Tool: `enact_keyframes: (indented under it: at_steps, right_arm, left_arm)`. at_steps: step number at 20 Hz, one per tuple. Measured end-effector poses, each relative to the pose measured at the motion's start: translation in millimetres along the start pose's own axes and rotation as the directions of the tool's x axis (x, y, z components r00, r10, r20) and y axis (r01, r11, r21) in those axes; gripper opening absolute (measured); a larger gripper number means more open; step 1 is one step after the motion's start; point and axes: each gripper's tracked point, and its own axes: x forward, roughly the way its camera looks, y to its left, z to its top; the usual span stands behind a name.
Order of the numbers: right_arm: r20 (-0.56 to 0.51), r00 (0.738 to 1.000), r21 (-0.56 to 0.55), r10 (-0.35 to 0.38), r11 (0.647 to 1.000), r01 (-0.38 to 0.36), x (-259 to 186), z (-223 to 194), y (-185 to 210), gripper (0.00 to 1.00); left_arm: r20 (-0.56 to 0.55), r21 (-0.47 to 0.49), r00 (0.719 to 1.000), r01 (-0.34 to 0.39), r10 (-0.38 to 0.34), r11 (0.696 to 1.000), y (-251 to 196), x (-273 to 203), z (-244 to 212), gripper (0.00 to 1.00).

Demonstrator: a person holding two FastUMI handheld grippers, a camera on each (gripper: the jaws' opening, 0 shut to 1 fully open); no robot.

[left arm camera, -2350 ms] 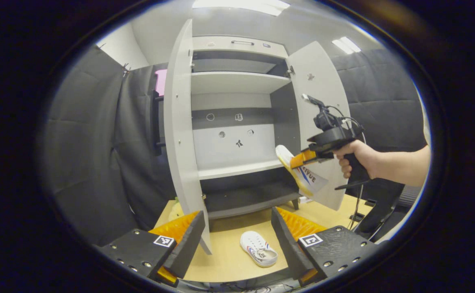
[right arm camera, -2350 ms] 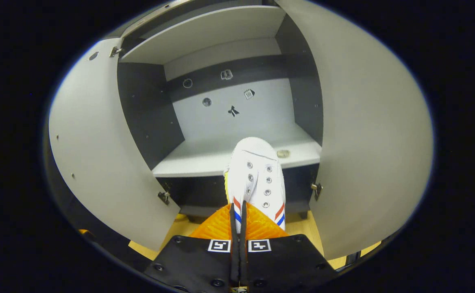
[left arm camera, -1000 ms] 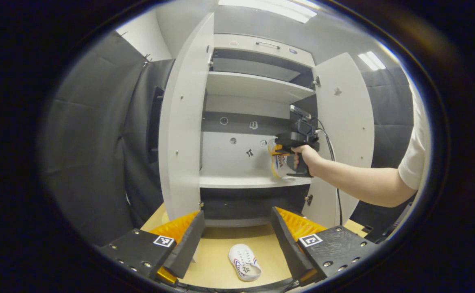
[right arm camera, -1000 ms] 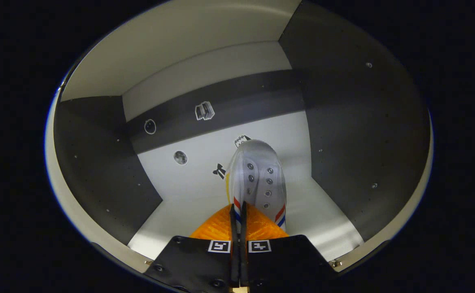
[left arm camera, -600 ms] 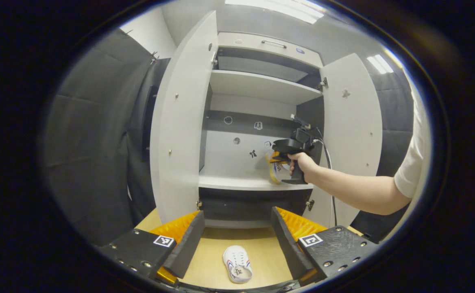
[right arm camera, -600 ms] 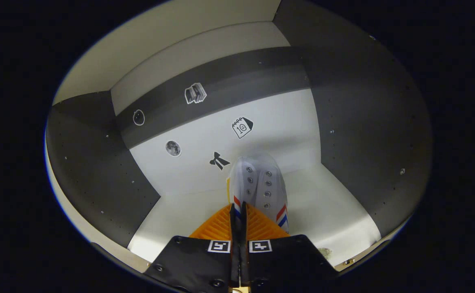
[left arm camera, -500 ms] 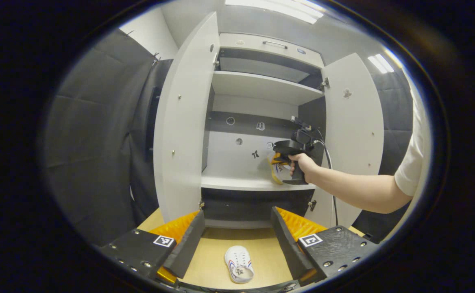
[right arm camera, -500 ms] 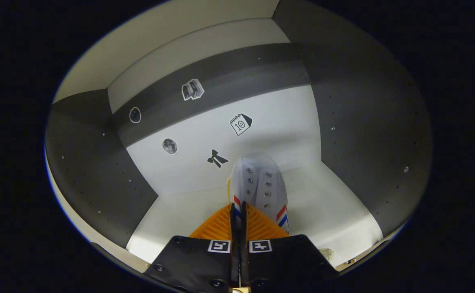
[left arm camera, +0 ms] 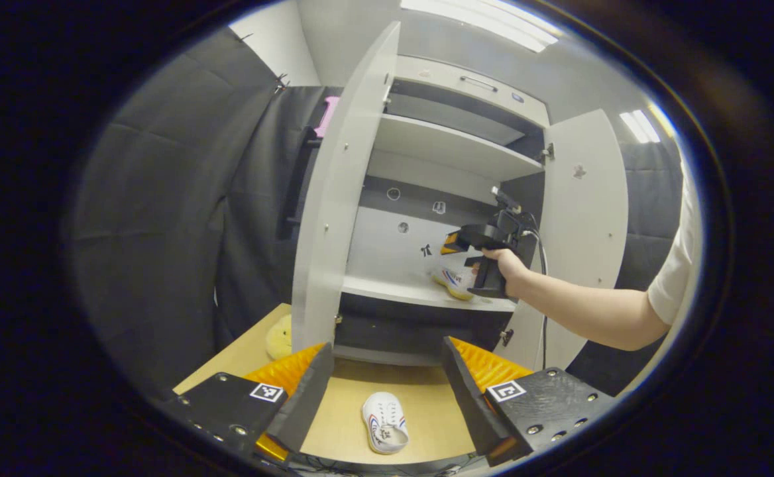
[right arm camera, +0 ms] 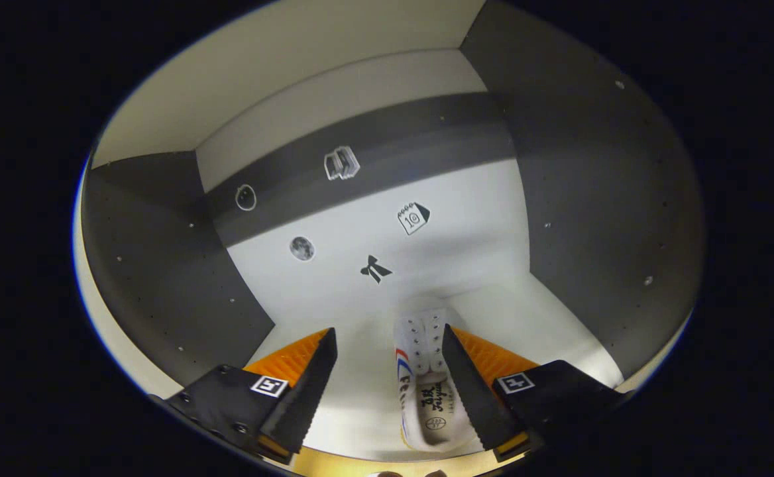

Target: Grab one shoe with the right hand and put it into the shoe cabinet, grab the other shoe with the left hand and put it into the shoe cabinet; then close the right door with the right hand and the left door with the left hand.

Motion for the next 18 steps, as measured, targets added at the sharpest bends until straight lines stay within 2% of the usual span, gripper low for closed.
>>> enact_keyframes:
  at_steps: [1,2,6,9,10,11,14,16,18]
  right_arm:
    - [0.015,1.000,-0.022,-0.003,1.000,0.003,-14.0,2.0,2.3,0.92]
    - [0.041,0.999,-0.052,0.005,0.999,-0.003,-27.9,4.0,6.8,0.98]
    - [0.185,0.983,-0.195,0.011,0.980,0.025,-95.2,16.2,17.1,0.98]
    - [0.211,0.977,-0.185,-0.009,0.981,0.049,-140.2,7.7,16.5,0.98]
    - [0.215,0.976,-0.175,-0.028,0.982,0.067,-154.6,3.6,11.2,0.92]
    - [0.230,0.972,-0.168,-0.036,0.983,0.076,-169.8,2.4,7.8,0.98]
    - [0.301,0.952,-0.170,-0.048,0.980,0.103,-210.7,-6.8,-4.0,0.98]
    - [0.288,0.955,-0.169,-0.064,0.979,0.116,-225.3,-31.4,-17.7,0.98]
    - [0.202,0.975,-0.158,-0.087,0.980,0.120,-239.5,-67.4,-34.4,0.98]
  left_arm:
    - [-0.009,0.010,1.000,0.002,-0.002,1.000,4.2,-4.4,-3.5,0.94]
    - [-0.014,0.032,1.000,0.006,-0.005,0.999,8.0,-8.5,-6.9,0.95]
    - [-0.057,0.136,0.998,0.043,-0.036,0.990,19.6,-20.3,-30.2,0.94]
    - [-0.091,0.159,0.993,0.088,-0.074,0.983,18.8,-25.5,-47.6,0.94]
    - [-0.100,0.155,0.991,0.103,-0.089,0.982,16.7,-25.8,-53.4,0.94]
    - [-0.110,0.149,0.989,0.115,-0.100,0.982,14.7,-25.8,-58.6,0.94]
    - [-0.136,0.127,0.983,0.139,-0.122,0.982,9.6,-20.9,-80.5,0.94]
    - [-0.146,0.134,0.982,0.136,-0.116,0.982,8.6,-13.7,-92.6,0.96]
    - [-0.143,0.165,0.982,0.146,-0.123,0.975,4.6,-8.5,-101.9,0.94]
